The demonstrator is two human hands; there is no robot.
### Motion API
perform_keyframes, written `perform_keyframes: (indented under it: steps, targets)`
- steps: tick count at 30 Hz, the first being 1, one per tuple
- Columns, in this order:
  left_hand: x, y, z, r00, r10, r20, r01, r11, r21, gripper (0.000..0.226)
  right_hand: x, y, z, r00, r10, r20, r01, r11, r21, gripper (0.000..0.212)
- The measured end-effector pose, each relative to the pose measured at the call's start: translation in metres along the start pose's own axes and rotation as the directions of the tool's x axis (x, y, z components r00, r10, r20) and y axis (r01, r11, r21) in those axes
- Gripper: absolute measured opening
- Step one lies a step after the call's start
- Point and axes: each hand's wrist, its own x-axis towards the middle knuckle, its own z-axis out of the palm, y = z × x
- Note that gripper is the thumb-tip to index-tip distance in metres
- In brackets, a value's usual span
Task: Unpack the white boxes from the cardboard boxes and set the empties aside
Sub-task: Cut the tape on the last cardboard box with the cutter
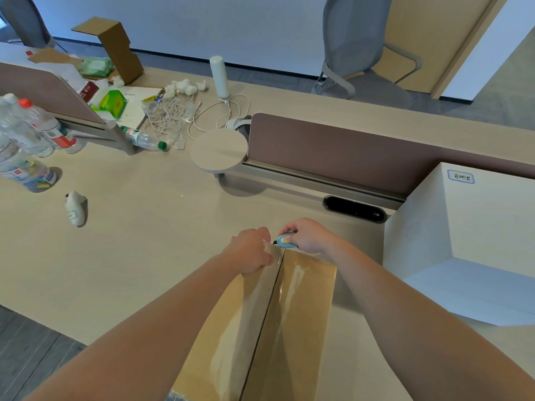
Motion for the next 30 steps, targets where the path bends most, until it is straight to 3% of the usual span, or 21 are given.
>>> perform_keyframes:
  steps: [23,30]
  targets:
    - [-0.010,0.012,-0.008,0.998,-0.050,0.030,0.050,0.999,0.002,0.052,0.001,0.001,0.006,0.999,-0.018,-0.030,0.020,0.997,0.074,0.019]
    - [-0.011,0.013,-0.009,0.998,-0.059,0.025,0.059,0.998,0.001,0.050,0.005,0.006,-0.005,0.998,-0.038,0.052,0.044,0.992,-0.118,0.026]
